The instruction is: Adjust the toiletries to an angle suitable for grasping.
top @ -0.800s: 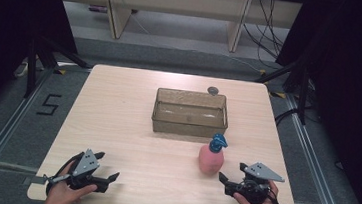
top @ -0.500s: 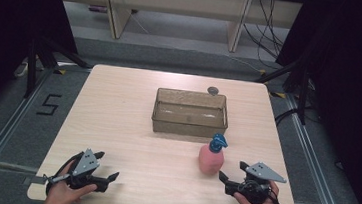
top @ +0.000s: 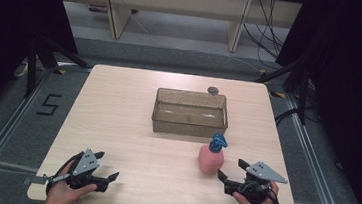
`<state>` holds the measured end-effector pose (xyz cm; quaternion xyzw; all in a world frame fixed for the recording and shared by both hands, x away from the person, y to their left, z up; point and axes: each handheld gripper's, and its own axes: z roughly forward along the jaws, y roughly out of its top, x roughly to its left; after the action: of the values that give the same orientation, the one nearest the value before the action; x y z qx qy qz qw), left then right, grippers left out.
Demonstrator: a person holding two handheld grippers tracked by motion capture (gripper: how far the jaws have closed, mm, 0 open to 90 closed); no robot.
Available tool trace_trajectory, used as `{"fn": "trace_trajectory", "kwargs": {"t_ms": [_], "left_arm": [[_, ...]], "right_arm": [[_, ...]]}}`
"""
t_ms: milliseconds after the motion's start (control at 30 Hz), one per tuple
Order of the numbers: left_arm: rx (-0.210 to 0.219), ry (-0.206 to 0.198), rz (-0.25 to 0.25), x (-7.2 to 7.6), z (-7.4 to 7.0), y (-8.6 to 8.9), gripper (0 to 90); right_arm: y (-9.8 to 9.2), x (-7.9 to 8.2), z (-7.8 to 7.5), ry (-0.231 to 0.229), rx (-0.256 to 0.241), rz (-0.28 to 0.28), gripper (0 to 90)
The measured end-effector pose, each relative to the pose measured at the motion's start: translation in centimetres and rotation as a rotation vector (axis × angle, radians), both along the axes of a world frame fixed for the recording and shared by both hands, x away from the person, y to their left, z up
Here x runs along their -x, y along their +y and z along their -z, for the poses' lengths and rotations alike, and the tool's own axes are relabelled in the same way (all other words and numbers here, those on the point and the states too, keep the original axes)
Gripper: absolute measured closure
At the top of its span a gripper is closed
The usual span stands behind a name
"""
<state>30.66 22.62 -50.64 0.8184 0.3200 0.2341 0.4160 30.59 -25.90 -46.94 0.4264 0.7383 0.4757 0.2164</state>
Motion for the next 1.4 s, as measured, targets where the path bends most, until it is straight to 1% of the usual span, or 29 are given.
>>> {"fn": "trace_trajectory", "kwargs": {"t_ms": [33, 67, 133, 167, 233, 267, 367, 400, 433, 467, 567, 600, 633, 667, 767, 800, 833, 900, 933, 967, 1033, 1067, 1100, 1133, 1167, 1233, 1267, 1367, 1400], "left_arm": [[0.018, 0.008, -0.001, 0.1, 0.1, -0.1, 14.9], [0.003, 0.012, 0.004, 0.0, 0.0, 0.0, 14.9], [0.016, 0.009, -0.003, 0.0, 0.1, -0.1, 14.9], [0.010, 0.010, -0.001, 0.0, 0.1, -0.1, 14.9], [0.009, 0.005, 0.005, 0.0, 0.0, -0.1, 14.9], [0.012, -0.001, 0.000, 0.0, 0.1, 0.0, 14.9], [0.019, 0.000, -0.004, 0.0, 0.1, -0.1, 14.9], [0.023, 0.002, -0.007, 0.0, 0.1, -0.1, 14.9], [0.023, 0.002, -0.007, 0.0, 0.1, -0.1, 14.9], [0.021, -0.001, -0.005, 0.0, 0.1, -0.1, 14.8], [0.023, 0.000, -0.006, 0.0, 0.1, -0.1, 14.9], [0.021, 0.001, -0.001, 0.0, 0.0, -0.1, 14.9], [0.021, 0.001, -0.001, 0.0, 0.0, -0.1, 14.9], [0.023, 0.000, -0.001, 0.0, 0.0, -0.1, 14.9], [0.026, 0.003, -0.009, 0.0, 0.1, -0.1, 14.9], [0.026, 0.003, -0.009, 0.0, 0.1, -0.1, 14.9], [0.026, 0.005, -0.010, 0.0, 0.1, -0.1, 14.9], [0.019, -0.002, -0.002, 0.0, 0.0, 0.0, 14.9], [0.034, 0.002, -0.003, 0.0, 0.0, 0.0, 14.9], [0.031, 0.001, -0.005, 0.0, -0.1, 0.0, 14.8], [0.040, 0.004, -0.008, 0.0, -0.1, -0.1, 14.8], [0.037, 0.008, -0.003, 0.0, -0.1, -0.1, 14.9], [0.037, 0.007, -0.008, 0.0, 0.0, -0.1, 14.8], [0.019, 0.006, -0.002, -0.1, -0.1, 0.0, 14.8], [0.028, 0.010, -0.008, -0.1, 0.0, -0.1, 14.9], [0.025, 0.002, -0.001, -0.1, 0.0, -0.2, 14.9], [0.029, -0.001, 0.003, -0.1, -0.1, -0.2, 14.9], [0.015, -0.006, -0.003, 0.0, -0.3, -0.1, 14.9], [0.036, -0.010, 0.000, 0.0, -0.2, -0.2, 14.9]], "right_arm": [[0.0, 0.0, -0.1, -0.001, -0.002, -0.001, 15.4], [0.1, 0.0, -0.2, -0.010, -0.006, -0.001, 15.5], [0.2, -0.1, -0.3, -0.021, -0.008, -0.003, 15.5], [0.2, -0.2, -0.3, -0.032, -0.008, -0.005, 15.5], [0.3, 0.0, -0.5, -0.002, -0.022, -0.008, 15.5], [0.3, -0.3, -0.6, -0.044, -0.009, -0.002, 15.6], [0.3, -0.4, -0.7, -0.049, -0.012, -0.002, 15.6], [0.4, -0.2, -0.8, -0.022, -0.034, 0.004, 15.7], [0.4, -0.2, -0.8, -0.022, -0.034, 0.004, 15.7], [0.5, -0.4, -0.8, -0.044, -0.030, -0.008, 15.8], [0.6, -0.4, -0.8, -0.040, -0.035, -0.003, 15.8], [0.8, -0.5, -0.8, -0.051, -0.041, -0.002, 15.8], [0.8, -0.5, -0.8, -0.051, -0.041, -0.002, 15.8], [0.8, -0.6, -1.0, -0.057, -0.017, -0.009, 15.8], [1.0, -0.9, -1.1, -0.071, -0.009, -0.028, 15.9], [1.0, -0.9, -1.1, -0.071, -0.009, -0.028, 15.9], [1.3, -0.9, -1.1, -0.057, -0.028, -0.020, 16.0], [1.4, -1.1, -1.2, -0.063, -0.010, -0.032, 16.1], [1.7, -1.1, -1.2, -0.046, -0.038, -0.025, 16.1], [1.6, -1.4, -1.2, -0.074, 0.001, -0.040, 16.1], [1.9, -1.5, -1.1, -0.060, -0.016, -0.037, 16.2], [1.9, -1.8, -1.1, -0.076, -0.001, -0.050, 16.2], [2.0, -1.9, -1.1, -0.072, -0.013, -0.045, 16.2], [2.0, -1.9, -1.1, -0.072, -0.013, -0.045, 16.2], [2.1, -1.8, -1.2, -0.065, -0.015, -0.045, 16.2], [2.1, -2.0, -1.1, -0.083, -0.015, -0.057, 16.1], [2.3, -2.0, -1.0, -0.070, -0.036, -0.043, 16.0], [2.2, -2.3, -1.1, -0.076, -0.027, -0.055, 15.8], [2.3, -2.3, -1.1, -0.074, -0.032, -0.047, 15.6]]}}
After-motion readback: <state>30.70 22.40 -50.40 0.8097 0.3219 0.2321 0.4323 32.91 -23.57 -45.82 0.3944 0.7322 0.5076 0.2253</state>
